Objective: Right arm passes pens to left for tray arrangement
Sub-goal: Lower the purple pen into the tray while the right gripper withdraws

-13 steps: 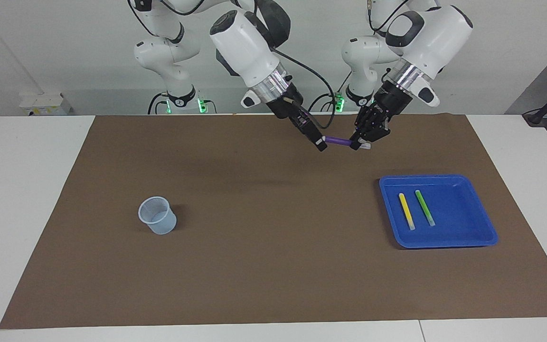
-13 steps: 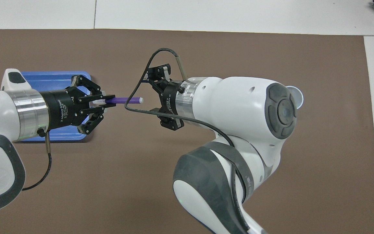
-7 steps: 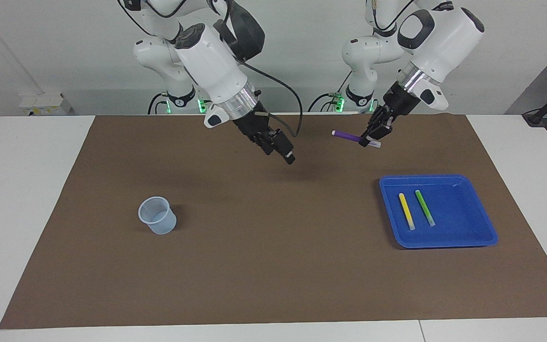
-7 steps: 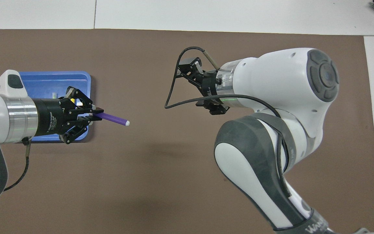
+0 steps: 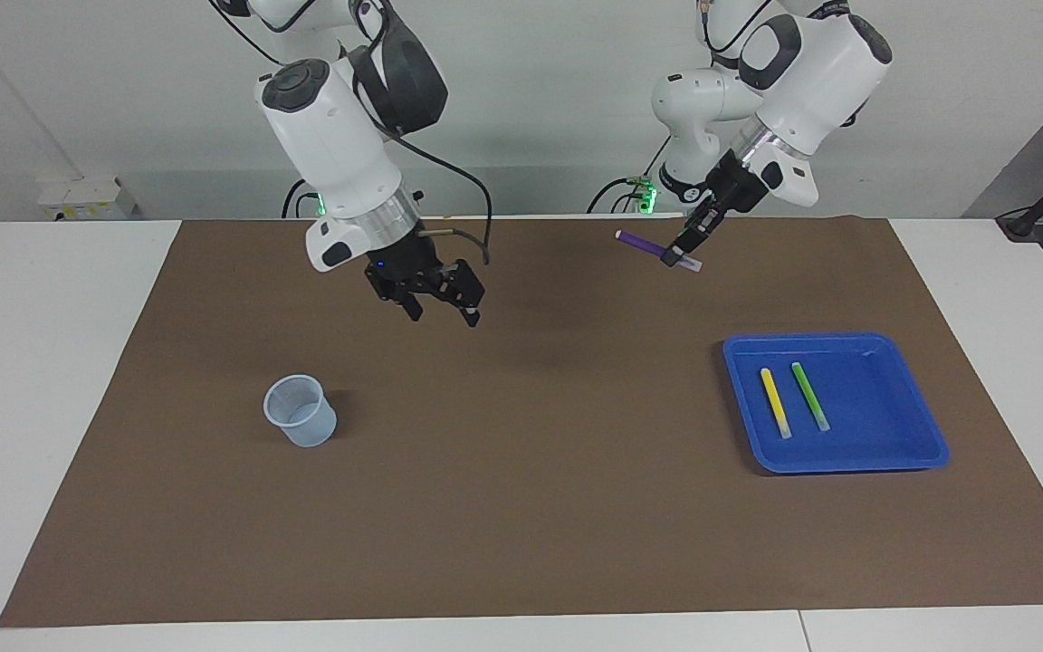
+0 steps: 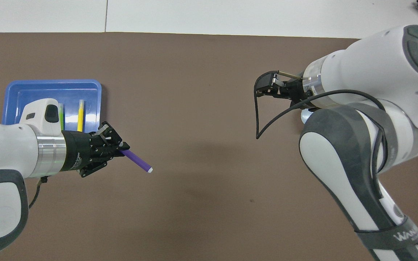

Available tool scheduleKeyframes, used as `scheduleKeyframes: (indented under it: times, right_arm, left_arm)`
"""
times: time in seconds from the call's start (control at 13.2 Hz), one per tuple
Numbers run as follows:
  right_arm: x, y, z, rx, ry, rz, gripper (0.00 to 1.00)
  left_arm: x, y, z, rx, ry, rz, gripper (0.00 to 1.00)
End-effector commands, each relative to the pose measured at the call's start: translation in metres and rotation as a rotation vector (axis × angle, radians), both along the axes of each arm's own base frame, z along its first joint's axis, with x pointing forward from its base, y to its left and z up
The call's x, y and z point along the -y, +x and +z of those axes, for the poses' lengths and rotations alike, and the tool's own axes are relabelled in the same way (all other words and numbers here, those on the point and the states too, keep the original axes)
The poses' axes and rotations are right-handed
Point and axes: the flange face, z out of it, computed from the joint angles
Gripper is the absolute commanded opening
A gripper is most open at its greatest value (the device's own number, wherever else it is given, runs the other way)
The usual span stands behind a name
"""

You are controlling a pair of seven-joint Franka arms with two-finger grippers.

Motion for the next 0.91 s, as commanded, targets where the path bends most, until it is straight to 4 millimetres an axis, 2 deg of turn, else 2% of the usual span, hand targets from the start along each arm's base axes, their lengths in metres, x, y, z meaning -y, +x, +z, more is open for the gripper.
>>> scheduleKeyframes:
  times: [0.0, 0.08, 0.23, 0.38, 0.53, 0.76, 0.83]
  right_arm:
    - [0.026, -0.011, 0.016, 0.021, -0.125, 0.129, 1.0]
    - [0.041, -0.014, 0.026, 0.029, -0.139, 0.168, 1.0]
    - [0.073, -0.018, 0.044, 0.036, -0.154, 0.198, 1.0]
    - [0.093, -0.028, 0.059, 0.035, -0.193, 0.253, 1.0]
    - [0.111, -0.037, 0.071, 0.033, -0.272, 0.331, 1.0]
    - [0.136, -0.044, 0.08, 0.009, -0.291, 0.357, 1.0]
    - [0.14, -0.048, 0.091, 0.009, -0.293, 0.367, 1.0]
  left_arm:
    - [-0.017, -0.01, -0.004, 0.01, 0.15, -0.115, 0.0]
    - [-0.024, -0.01, -0.006, 0.025, 0.19, -0.197, 0.0]
    - [-0.058, -0.002, -0.011, 0.05, 0.202, -0.298, 0.0]
    - [-0.073, 0.006, -0.024, 0.06, 0.251, -0.377, 0.0]
    - [-0.076, 0.018, -0.042, 0.049, 0.29, -0.447, 0.0]
    - [-0.083, 0.056, -0.084, 0.053, 0.408, -0.626, 0.0]
    - [-0.085, 0.07, -0.092, 0.061, 0.434, -0.676, 0.0]
